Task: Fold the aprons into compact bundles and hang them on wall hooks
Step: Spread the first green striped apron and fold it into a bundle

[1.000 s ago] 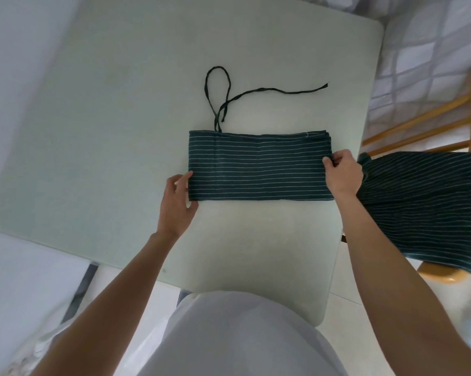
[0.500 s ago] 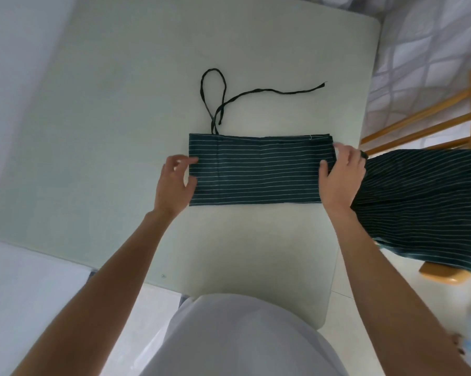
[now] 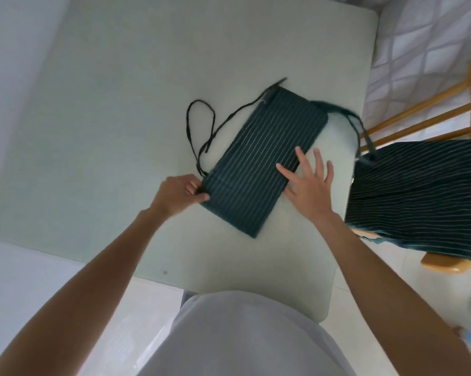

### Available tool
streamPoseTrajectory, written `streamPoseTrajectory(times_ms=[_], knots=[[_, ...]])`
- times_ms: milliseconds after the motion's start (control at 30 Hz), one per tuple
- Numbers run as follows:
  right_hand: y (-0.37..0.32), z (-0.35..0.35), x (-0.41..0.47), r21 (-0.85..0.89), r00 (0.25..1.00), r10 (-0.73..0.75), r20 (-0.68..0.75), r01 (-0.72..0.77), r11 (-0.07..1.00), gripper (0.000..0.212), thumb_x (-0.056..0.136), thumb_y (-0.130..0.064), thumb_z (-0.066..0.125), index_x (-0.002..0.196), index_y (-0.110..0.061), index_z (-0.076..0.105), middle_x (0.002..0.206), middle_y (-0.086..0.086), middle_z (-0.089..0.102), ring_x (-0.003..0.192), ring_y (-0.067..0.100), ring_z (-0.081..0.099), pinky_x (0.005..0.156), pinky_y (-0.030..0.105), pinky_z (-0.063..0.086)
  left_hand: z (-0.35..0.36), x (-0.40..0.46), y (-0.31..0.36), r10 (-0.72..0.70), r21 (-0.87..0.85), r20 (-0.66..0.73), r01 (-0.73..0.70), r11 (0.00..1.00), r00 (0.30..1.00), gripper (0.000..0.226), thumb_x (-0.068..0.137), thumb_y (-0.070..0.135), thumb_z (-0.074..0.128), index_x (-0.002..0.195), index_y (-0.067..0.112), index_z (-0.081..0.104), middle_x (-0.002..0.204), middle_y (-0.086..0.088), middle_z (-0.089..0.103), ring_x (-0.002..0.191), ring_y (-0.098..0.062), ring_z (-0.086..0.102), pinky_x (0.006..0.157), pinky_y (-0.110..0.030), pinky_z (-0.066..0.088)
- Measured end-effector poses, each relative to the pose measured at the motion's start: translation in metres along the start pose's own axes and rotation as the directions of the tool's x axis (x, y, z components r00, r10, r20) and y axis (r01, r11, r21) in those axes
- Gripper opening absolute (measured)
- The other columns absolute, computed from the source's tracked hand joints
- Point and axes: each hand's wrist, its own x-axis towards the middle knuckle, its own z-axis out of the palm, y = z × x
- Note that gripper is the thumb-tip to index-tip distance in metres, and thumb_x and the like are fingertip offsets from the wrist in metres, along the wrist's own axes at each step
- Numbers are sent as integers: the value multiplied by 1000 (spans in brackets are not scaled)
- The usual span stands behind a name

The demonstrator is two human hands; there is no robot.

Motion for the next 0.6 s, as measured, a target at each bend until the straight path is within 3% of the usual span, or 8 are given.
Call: streamPoseTrajectory(times_ms=[33,100,167,233,333,433,500,600], knots=[[3,-5,2,21,1000,-9,-25,10,1000,48,84,-25,61,130,-36,54,153,9,26,140,40,15,109,58,11,10,-11,4,47,28,38,-48,998,998,29,77,36,74,98,22,61,84,8,67,76,-10,64,70,-22,49],[5,-9,1,57,990,-66,-125,74,996,47,77,-10,65,121,-28,64,142,11,41,130,37,29,103,52,24,29,-30,5,227,185,-75,-210,960,971,42,74,36,75,106,19,54,98,4,62,86,-13,59,73,-28,50],[6,-10,-2,109,972,-123,-201,147,983,43,77,-1,64,116,-19,66,124,10,54,115,32,43,95,45,33,41,-37,1,450,337,-169,-378,863,877,50,70,30,79,110,16,53,111,-4,56,98,-20,54,80,-33,48],[4,-8,-6,165,967,-173,-189,205,965,40,81,2,60,118,-13,63,113,9,60,107,29,52,93,41,36,44,-36,-6,606,431,-91,-518,739,790,43,69,24,78,105,16,58,110,-4,58,102,-22,55,86,-33,45],[3,-2,-13,210,969,-206,-139,232,950,38,83,4,56,120,-6,59,114,12,61,106,29,57,101,42,37,49,-36,-15,622,452,-29,-545,706,782,35,67,15,77,100,15,64,103,-2,63,99,-21,60,87,-34,47],[5,1,-18,191,973,-214,-86,227,955,40,84,-1,57,123,-7,56,123,11,58,115,26,54,111,43,27,49,-35,-16,635,470,-88,-530,706,767,23,72,10,74,94,13,67,93,-2,67,82,-20,66,79,-32,52],[7,3,-21,185,974,-220,-59,227,956,43,84,-8,60,126,-9,52,128,9,56,120,23,51,113,43,22,45,-34,-13,642,452,-132,-531,717,755,10,84,17,62,93,14,65,87,1,67,69,-19,65,71,-29,51],[8,2,-25,253,983,-174,-55,182,950,48,81,-17,69,125,-11,50,127,7,57,120,22,52,114,41,22,34,-41,0,649,409,-208,-538,737,732,21,91,24,48,95,13,65,82,2,66,60,-16,59,63,-21,44]])
